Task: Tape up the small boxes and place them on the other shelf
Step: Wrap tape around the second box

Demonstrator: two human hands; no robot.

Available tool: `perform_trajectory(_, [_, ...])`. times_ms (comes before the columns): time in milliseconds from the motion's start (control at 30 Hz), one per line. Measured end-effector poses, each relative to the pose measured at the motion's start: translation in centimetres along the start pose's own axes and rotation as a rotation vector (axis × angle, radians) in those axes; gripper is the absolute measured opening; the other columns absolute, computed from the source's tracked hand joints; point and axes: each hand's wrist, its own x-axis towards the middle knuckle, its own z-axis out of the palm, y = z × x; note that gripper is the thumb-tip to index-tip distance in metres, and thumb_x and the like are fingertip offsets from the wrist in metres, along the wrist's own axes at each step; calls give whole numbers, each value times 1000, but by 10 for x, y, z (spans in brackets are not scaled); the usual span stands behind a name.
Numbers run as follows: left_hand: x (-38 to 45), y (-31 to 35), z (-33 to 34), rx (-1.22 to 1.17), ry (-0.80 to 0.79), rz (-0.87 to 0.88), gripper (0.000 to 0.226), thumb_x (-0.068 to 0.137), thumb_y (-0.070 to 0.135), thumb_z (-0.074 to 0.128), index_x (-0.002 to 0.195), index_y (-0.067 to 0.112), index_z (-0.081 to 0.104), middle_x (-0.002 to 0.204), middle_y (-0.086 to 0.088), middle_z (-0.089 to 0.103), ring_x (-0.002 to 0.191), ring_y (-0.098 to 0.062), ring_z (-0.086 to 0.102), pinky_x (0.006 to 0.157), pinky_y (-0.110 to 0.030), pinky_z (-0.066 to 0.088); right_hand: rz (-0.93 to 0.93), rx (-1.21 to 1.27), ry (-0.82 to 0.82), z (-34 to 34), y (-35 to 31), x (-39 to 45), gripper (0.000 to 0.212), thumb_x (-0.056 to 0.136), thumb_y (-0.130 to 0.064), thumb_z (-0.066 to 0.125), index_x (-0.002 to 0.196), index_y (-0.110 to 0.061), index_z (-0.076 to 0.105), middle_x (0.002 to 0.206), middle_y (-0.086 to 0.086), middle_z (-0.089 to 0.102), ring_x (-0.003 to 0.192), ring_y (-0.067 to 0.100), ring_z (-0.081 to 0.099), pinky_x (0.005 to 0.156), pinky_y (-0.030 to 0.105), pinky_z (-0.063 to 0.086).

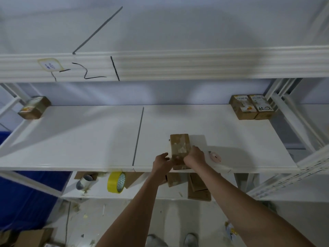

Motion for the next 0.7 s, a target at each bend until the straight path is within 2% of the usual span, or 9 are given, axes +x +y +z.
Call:
perform_trajectory(67, [-7,-3,-19,40,231,114,28,93,34,67,109,13,73,105,-8,75,93,-23,69,88,-37,57,-123,-35,142,11,-11,-14,71,89,6,61,152,-7,32,153,16,39,139,32,43,110,38,45])
perform_trajectory(100, [-10,-6,-32,40,360,156,24,94,34,62,88,14,73,89,-7,76,84,-23,69,81,-36,56,-205,-27,237,20,-18,-23,72,89,6,61,152,-9,31,153,16,39,139,32,43,111,41,45])
perform_trajectory(167, [-14,-15,-65,8,584,161,34,92,30,55,64,10,60,65,-8,66,72,-31,63,68,-37,48,-362,14,389,39,-34,-43,57,89,3,62,142,-9,44,136,10,54,121,27,58,98,36,53])
perform_trajectory(233, [-15,-29,-99,-41,740,108,36,90,28,53,59,9,51,56,-7,54,66,-35,56,60,-36,40,-447,113,372,62,-53,-62,39,91,3,60,128,-8,54,120,7,61,107,21,61,88,26,52])
perform_trajectory(333, [-16,-55,-146,-88,853,8,31,91,27,50,70,5,56,64,-8,58,65,-30,56,60,-34,41,-395,234,174,99,-79,-81,19,92,1,58,107,-8,65,101,1,65,97,17,63,77,20,47])
perform_trajectory(433, [-4,-92,-181,-81,716,-126,24,93,27,53,97,4,58,90,-12,65,86,-34,60,71,-34,42,-124,249,-123,146,-88,-80,20,91,-13,54,97,-15,72,94,-1,71,90,19,69,69,27,54])
perform_trajectory(567, [5,-124,-203,-109,268,-234,56,92,28,68,136,5,42,125,-14,55,114,-31,55,88,-34,44,184,451,-376,197,-93,-76,26,90,-10,60,112,-2,70,95,13,74,77,25,74,59,31,61])
perform_trajectory(633, [7,-130,-208,-112,174,-207,57,91,26,71,138,2,47,130,-15,56,117,-29,56,88,-32,45,230,482,-404,207,-101,-82,22,90,-9,62,109,-3,70,95,13,73,83,26,74,61,31,62])
perform_trajectory(700, [10,-137,-211,-76,139,-187,47,93,25,69,130,-3,58,120,-14,62,103,-25,60,78,-28,48,241,449,-363,214,-107,-84,10,92,-11,62,97,-7,70,92,11,70,90,27,73,73,37,64])
